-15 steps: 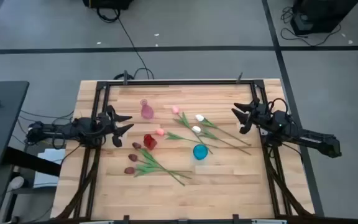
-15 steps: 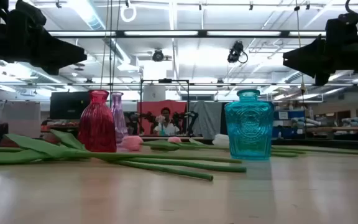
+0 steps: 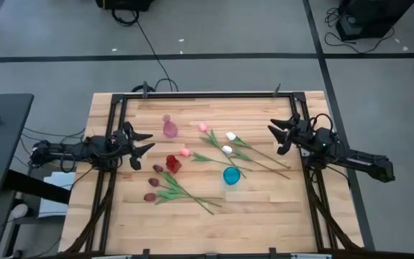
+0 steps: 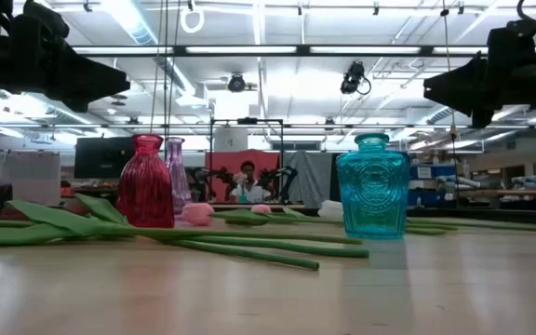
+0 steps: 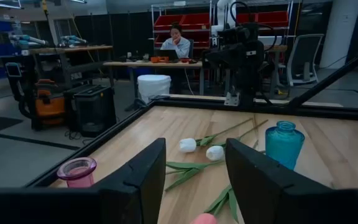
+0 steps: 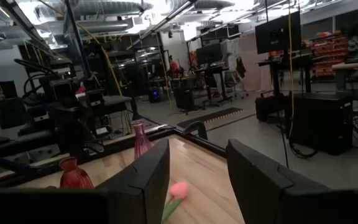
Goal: Sort flowers into vase by color
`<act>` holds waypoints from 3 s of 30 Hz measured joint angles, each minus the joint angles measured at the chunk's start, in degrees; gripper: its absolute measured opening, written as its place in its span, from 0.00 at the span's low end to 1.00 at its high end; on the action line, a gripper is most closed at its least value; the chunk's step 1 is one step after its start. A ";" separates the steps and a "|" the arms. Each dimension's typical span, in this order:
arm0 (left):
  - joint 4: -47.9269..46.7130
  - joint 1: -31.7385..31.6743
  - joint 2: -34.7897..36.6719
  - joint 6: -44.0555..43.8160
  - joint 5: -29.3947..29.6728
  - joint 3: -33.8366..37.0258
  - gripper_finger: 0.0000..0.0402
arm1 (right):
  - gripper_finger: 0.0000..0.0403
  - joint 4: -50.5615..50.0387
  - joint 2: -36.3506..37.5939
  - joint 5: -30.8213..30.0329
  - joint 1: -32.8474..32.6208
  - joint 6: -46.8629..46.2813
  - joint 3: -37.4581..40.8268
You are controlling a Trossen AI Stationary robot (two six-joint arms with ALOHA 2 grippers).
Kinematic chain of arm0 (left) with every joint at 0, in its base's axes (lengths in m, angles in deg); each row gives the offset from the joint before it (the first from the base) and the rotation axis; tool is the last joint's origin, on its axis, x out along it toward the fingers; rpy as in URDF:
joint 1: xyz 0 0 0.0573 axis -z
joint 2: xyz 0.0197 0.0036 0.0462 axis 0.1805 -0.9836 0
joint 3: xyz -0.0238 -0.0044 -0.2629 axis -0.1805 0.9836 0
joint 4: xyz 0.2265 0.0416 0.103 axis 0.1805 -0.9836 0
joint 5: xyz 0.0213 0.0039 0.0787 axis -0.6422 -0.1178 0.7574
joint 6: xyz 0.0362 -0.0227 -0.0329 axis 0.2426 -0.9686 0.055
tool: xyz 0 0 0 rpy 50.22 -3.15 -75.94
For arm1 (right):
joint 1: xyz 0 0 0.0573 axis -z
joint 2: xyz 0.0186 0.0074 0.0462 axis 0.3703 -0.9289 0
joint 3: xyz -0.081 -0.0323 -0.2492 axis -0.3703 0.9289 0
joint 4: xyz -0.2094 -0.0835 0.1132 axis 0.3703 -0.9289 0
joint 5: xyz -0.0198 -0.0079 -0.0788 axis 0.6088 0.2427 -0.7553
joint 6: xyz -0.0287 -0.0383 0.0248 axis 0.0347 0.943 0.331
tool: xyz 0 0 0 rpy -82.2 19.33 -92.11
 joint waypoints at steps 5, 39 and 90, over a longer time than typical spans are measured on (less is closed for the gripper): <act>-0.01 -0.01 0.00 0.00 0.00 0.00 0.43 | 0.42 0.00 0.00 0.00 0.00 0.00 0.00; -0.01 -0.02 0.00 -0.01 0.00 0.00 0.43 | 0.42 0.00 0.00 0.00 0.00 0.00 0.00; 25.39 -0.02 0.00 -0.37 0.02 -0.02 0.43 | 0.42 9.75 -1.70 4.30 -0.02 -22.80 0.00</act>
